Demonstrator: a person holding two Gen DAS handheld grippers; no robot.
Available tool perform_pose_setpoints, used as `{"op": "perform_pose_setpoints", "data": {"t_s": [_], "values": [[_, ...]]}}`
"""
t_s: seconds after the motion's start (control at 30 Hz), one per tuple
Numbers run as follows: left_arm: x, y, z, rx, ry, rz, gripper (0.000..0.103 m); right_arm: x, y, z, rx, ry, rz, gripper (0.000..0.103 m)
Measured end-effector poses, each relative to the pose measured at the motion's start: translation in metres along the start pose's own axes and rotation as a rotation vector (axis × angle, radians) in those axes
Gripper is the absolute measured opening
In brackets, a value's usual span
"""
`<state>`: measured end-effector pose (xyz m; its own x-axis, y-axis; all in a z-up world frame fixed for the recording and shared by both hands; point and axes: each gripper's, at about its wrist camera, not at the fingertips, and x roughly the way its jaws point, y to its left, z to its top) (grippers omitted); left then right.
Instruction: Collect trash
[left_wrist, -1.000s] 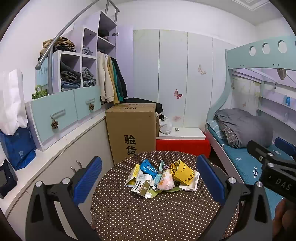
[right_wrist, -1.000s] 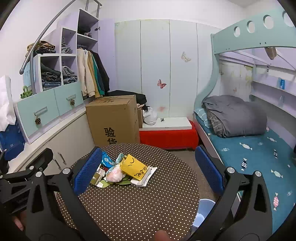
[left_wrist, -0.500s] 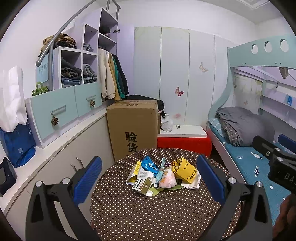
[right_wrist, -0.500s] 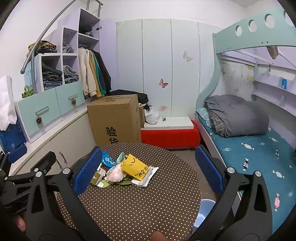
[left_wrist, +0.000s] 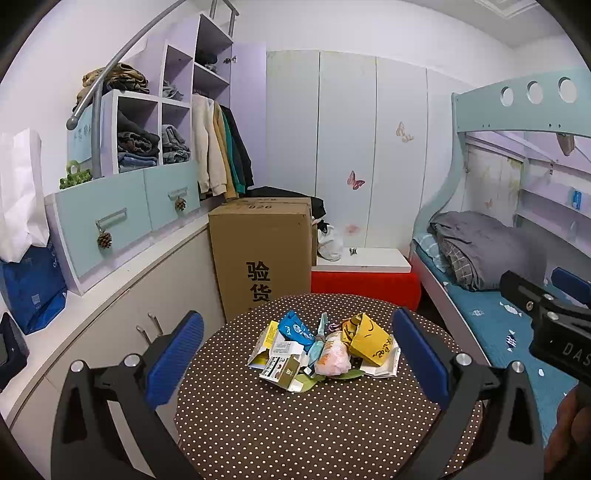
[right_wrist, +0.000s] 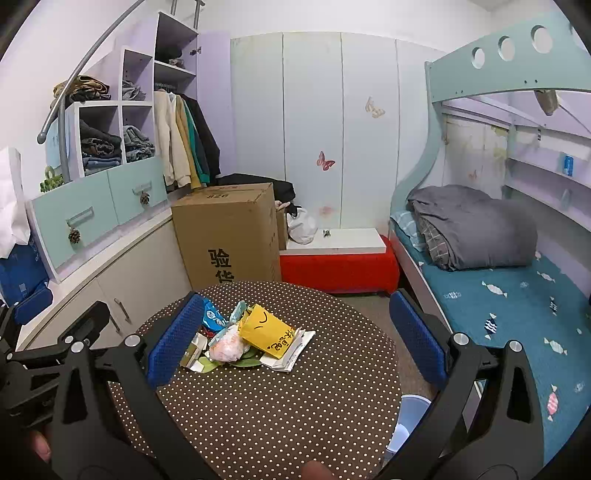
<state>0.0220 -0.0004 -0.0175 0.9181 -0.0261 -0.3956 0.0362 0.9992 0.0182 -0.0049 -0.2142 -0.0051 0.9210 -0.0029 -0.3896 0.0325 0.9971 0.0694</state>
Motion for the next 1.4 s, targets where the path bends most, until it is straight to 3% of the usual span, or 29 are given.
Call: {"op": "perform_pose_setpoints", "data": {"t_s": [0.4,0.73,1.07,1.1,1.27,1.4], "values": [[0.04,0.011,-0.014,-0.014,0.07,0.014,0.099,0.036,0.0,-0.008,-0.011,0.067,0.002,0.098],[0.141,0.043,-0.075,-0.021,0.299,0.07,0.099,0.111,-0.016,-0.053,-0.014,0.259,-0.018,0.098],[0.227,0.046,-0.102,0.035,0.4,0.0,0.099,0.173,-0.028,-0.087,0.011,0.403,-0.016,0.098],[0.235,0.045,-0.104,0.042,0.418,-0.007,0.096,0.178,-0.028,-0.088,0.011,0.411,-0.013,0.098],[0.263,0.039,-0.114,0.042,0.506,-0.105,0.061,0.204,-0.02,-0.089,0.004,0.42,0.044,0.098],[0.266,0.037,-0.115,0.045,0.508,-0.14,0.055,0.231,-0.002,-0.081,-0.041,0.405,0.132,0.098]]}}
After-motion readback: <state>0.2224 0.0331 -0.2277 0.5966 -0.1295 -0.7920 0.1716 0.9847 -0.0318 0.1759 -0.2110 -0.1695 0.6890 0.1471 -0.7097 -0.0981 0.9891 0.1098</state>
